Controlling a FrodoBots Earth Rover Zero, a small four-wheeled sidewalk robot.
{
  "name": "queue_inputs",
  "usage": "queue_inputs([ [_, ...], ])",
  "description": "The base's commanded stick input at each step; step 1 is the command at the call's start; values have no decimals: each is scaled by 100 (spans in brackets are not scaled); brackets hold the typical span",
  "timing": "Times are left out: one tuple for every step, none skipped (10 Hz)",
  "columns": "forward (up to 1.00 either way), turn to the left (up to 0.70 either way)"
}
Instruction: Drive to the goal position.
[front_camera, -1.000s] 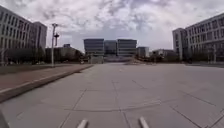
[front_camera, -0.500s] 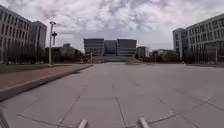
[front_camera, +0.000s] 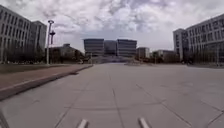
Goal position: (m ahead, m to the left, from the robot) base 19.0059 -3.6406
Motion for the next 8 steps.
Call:
queue_inputs([
  [70,0],
  [70,0],
  [70,0],
  [70,0],
  [70,17],
  [70,35],
  [70,18],
  [70,0],
])
